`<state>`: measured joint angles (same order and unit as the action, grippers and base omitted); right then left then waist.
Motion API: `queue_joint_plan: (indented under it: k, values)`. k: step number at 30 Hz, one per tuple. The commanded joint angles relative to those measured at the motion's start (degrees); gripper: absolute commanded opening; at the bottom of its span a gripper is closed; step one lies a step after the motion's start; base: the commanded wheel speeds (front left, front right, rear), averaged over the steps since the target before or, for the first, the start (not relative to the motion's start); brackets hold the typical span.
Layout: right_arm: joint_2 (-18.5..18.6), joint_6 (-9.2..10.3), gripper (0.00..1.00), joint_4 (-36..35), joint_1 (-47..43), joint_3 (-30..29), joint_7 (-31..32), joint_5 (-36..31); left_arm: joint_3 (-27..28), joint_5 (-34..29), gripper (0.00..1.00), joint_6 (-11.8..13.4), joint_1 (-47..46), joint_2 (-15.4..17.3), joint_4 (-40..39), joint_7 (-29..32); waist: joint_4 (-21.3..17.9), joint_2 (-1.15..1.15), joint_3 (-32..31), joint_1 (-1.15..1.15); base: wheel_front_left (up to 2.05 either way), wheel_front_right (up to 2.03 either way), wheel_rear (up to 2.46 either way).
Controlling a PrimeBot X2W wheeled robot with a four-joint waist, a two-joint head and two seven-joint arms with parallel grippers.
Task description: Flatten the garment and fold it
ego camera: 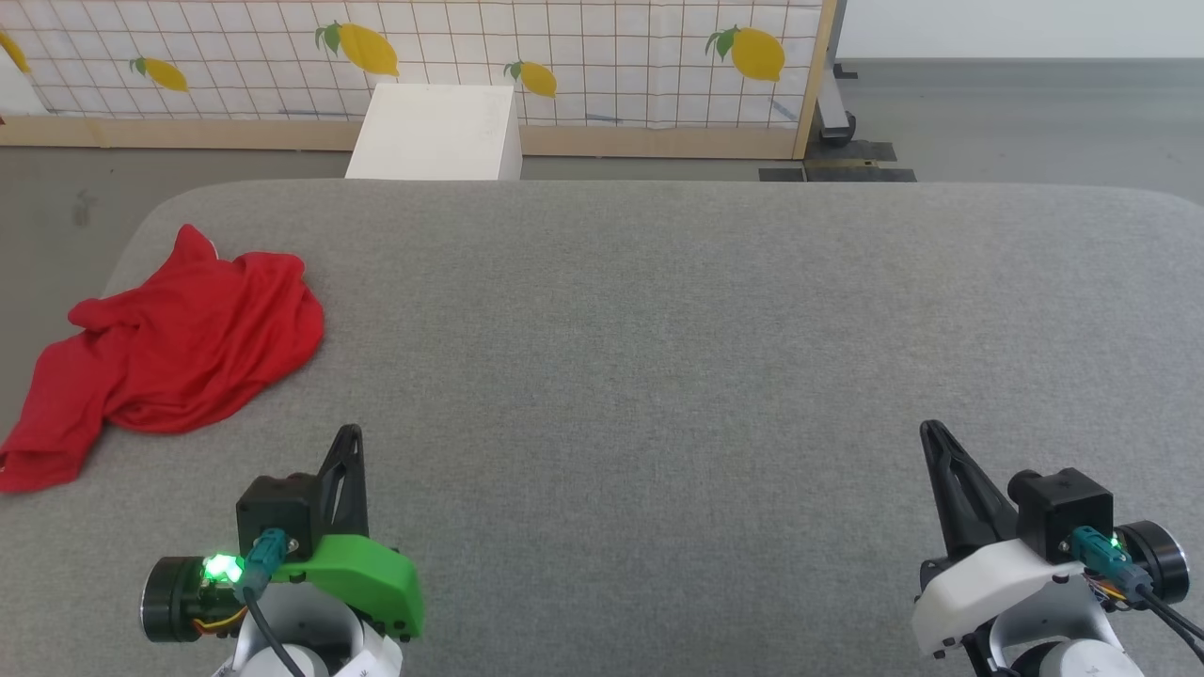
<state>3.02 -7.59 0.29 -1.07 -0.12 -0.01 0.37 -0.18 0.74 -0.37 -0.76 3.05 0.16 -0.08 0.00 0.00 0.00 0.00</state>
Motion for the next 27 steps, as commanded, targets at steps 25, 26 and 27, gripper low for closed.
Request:
queue_joint_plan:
  k: [25, 26, 27]
  values:
    - [-0.1, 0.10, 0.00, -0.3, 1.1, 0.1, 0.0, -0.4, 0.2, -0.7, 0.00, 0.4, 0.8, -0.2, -0.2, 0.1, 0.0, 0.00, 0.0, 0.00, 0.00, 0.00, 0.00]
    - [-0.1, 0.10, 0.00, -0.3, 1.1, 0.1, 0.0, -0.4, 0.2, -0.7, 0.00, 0.4, 0.8, -0.2, -0.2, 0.1, 0.0, 0.00, 0.0, 0.00, 0.00, 0.00, 0.00]
    - [-0.1, 0.10, 0.00, -0.3, 1.1, 0.1, 0.0, -0.4, 0.2, -0.7, 0.00, 0.4, 0.8, -0.2, -0.2, 0.1, 0.0, 0.00, 0.0, 0.00, 0.00, 0.00, 0.00]
